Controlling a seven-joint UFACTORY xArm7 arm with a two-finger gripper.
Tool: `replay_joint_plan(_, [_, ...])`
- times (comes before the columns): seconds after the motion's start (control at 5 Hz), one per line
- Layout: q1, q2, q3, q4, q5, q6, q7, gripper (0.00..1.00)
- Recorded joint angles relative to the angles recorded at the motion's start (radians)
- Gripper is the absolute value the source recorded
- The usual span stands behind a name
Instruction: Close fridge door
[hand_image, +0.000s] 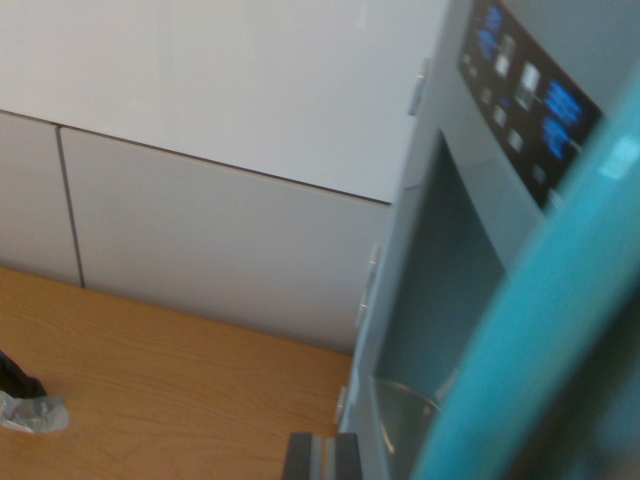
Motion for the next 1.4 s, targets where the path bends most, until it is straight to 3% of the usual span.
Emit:
replay_joint_plan(0.2, [-0.0002, 0.07, -0.004, 0.05, 0.0, -0.007, 0.0, 1.0])
replay_joint_plan(0.4, [-0.0002, 0.07, -0.004, 0.05, 0.0, -0.007, 0.0, 1.0])
replay_joint_plan(0.6, [-0.0006, 0.119, -0.02, 0.081, 0.0, -0.014, 0.0, 1.0])
replay_joint_plan(0.8, [-0.0006, 0.119, -0.02, 0.081, 0.0, -0.014, 0.0, 1.0])
replay_joint_plan(1.0, [-0.0009, 0.13, -0.05, 0.083, 0.0, -0.019, 0.0, 1.0])
replay_joint_plan(1.2, [-0.0009, 0.13, -0.05, 0.083, 0.0, -0.019, 0.0, 1.0])
replay_joint_plan(1.4, [-0.001, 0.135, -0.091, 0.084, 0.0, -0.019, 0.0, 1.0])
